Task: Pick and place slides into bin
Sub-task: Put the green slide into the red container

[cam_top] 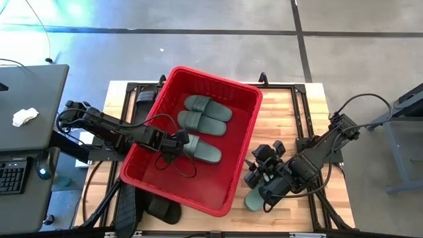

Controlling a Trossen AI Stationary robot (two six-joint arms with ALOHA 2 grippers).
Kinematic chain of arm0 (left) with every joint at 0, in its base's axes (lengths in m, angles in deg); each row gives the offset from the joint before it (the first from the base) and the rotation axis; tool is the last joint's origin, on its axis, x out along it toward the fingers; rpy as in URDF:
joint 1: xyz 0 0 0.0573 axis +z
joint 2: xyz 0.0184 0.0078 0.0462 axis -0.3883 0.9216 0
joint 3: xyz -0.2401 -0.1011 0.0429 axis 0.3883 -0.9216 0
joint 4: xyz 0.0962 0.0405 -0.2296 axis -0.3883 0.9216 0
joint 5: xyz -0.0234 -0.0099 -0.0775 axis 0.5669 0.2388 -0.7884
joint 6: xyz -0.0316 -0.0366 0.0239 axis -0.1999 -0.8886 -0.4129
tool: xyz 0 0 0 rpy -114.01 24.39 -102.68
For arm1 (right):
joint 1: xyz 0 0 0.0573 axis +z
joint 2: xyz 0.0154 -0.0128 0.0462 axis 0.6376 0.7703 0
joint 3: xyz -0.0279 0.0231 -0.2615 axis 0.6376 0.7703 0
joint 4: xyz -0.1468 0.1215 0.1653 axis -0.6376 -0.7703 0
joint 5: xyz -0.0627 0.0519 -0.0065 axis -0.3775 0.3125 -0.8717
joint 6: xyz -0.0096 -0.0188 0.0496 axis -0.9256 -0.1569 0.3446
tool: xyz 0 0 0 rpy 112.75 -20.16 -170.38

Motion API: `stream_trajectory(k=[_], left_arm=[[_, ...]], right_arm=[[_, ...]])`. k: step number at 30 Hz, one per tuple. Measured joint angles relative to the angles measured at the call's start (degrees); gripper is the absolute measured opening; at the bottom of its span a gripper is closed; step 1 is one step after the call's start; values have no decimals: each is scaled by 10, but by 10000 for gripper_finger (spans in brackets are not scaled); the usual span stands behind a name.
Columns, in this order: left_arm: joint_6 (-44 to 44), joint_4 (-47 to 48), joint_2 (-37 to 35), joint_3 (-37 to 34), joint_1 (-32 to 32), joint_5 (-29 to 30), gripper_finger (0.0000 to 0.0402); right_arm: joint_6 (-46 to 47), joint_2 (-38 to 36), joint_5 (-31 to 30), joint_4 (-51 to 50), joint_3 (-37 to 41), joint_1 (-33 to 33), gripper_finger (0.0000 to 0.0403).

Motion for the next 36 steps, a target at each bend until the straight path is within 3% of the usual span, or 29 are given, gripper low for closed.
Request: stream_trajectory(k=[9, 15, 24, 27, 36], left_arm=[[57, 2, 0, 0, 0, 31, 337], [77, 7, 0, 0, 1, 54, 337], [132, 17, 0, 0, 0, 74, 337], [161, 19, 0, 0, 0, 73, 337], [198, 18, 0, 0, 0, 103, 329]], right_arm=[[38, -3, 87, 57, 0, -29, 178], [-88, -4, 118, 165, -1, -79, 178], [-288, 24, 273, 262, -1, -174, 178], [-319, 31, 317, 278, -1, -194, 178], [-338, 54, 362, 247, 0, -210, 178]])
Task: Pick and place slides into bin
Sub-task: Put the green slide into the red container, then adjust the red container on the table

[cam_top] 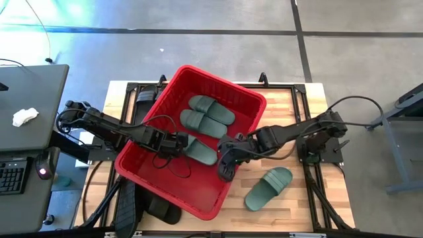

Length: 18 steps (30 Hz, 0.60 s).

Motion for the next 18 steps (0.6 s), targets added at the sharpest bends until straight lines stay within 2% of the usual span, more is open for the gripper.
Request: stream_trajectory(k=[5, 11, 18], left_arm=[[3, 7, 0, 0, 0, 8, 317], [-24, -19, 0, 3, 0, 81, 305], [-101, -19, -1, 69, 1, 98, 293]], right_arm=[[11, 11, 9, -31, 0, 0, 178], [16, 13, 8, -58, 0, 0, 178], [43, 13, -3, -117, 0, 0, 178]])
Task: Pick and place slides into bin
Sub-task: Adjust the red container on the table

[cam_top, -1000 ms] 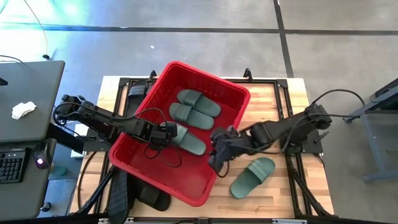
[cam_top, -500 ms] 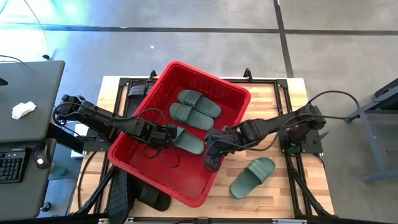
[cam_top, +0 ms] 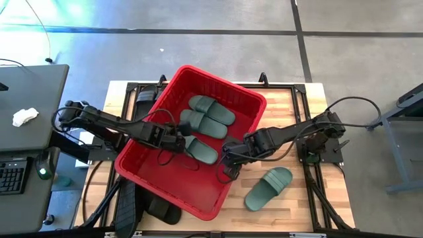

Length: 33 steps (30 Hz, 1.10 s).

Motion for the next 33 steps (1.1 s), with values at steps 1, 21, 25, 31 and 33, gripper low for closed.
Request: stream_trajectory(k=[1, 21, 25, 31, 33], left_arm=[[-13, -1, 0, 15, 0, -4, 291], [-252, 80, 1, 238, 0, -390, 215], [-270, 82, 1, 229, 0, -472, 197], [-291, 46, 1, 223, -1, -572, 173], [-296, 30, 1, 223, -1, -598, 167]], right_arm=[[3, 0, -5, -6, 0, 0, 178], [29, -1, -61, -200, 0, 0, 178], [35, -2, -78, -228, 0, -10, 178], [9, -2, -106, -224, 0, -35, 178], [-1, -2, -109, -222, 0, -45, 178]])
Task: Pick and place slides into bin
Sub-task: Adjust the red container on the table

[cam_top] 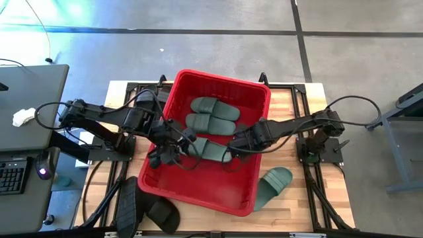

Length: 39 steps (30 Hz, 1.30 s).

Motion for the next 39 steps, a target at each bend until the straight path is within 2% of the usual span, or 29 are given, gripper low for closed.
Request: stream_trajectory(k=[4, 8, 14, 16, 19, 25, 27, 31, 39], left_arm=[[-1, -16, 0, 0, 0, -66, 156], [-6, -18, 0, 0, -4, -132, 148], [-32, -41, 0, 0, -63, -146, 135], [-35, -50, 0, 0, -93, -127, 129], [-59, -65, 0, 0, -144, -42, 117], [-143, -143, 8, 0, -229, 103, 90], [-174, -150, 16, 0, -254, 133, 79], [-218, -160, 44, -1, -297, 168, 53], [-272, -206, 98, -1, -340, 170, 4]], right_arm=[[-6, -10, -27, 5, 0, -12, 178], [8, -45, -26, 26, 0, -11, 178], [45, -104, -32, 60, 0, 18, 178], [48, -115, -49, 69, 0, 30, 178], [48, -124, -71, 71, 0, 48, 178], [15, -126, -68, 71, -1, 69, 178], [9, -126, -68, 70, -1, 74, 178], [-14, -126, -70, 69, -1, 86, 178], [-31, -126, -65, 69, -1, 102, 178]])
